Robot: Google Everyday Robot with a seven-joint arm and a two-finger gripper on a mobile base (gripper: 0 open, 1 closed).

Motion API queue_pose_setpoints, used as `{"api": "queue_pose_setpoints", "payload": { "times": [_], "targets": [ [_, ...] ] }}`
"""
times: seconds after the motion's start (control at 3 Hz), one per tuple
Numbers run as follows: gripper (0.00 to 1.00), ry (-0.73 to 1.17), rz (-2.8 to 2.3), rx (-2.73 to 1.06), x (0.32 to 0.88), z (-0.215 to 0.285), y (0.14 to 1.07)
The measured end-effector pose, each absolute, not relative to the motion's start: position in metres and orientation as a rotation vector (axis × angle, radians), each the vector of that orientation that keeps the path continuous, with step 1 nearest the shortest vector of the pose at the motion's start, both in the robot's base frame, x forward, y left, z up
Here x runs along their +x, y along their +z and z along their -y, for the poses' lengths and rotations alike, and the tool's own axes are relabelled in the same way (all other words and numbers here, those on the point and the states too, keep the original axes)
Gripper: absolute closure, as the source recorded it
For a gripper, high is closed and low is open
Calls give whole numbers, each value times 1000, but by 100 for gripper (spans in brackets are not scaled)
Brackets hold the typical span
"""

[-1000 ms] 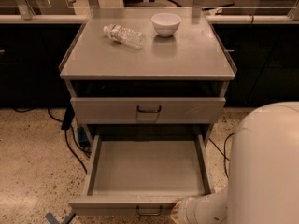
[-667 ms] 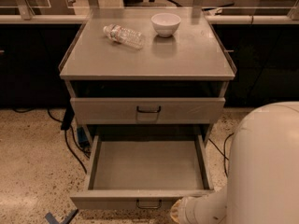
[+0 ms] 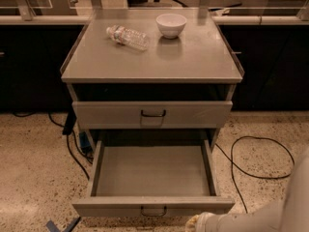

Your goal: Close middle drawer

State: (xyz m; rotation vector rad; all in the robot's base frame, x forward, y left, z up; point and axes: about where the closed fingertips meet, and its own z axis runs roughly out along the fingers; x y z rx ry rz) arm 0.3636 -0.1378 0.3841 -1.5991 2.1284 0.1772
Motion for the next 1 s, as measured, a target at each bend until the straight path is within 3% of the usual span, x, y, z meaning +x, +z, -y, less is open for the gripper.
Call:
{"api": "queue_pose_setpoints", "payload": {
  "times": [0.67, 1.0],
  "targets": [
    [100, 431, -1951, -1603, 379, 75, 358],
    [100, 467, -1841, -1540, 414, 68, 378]
  ]
}}
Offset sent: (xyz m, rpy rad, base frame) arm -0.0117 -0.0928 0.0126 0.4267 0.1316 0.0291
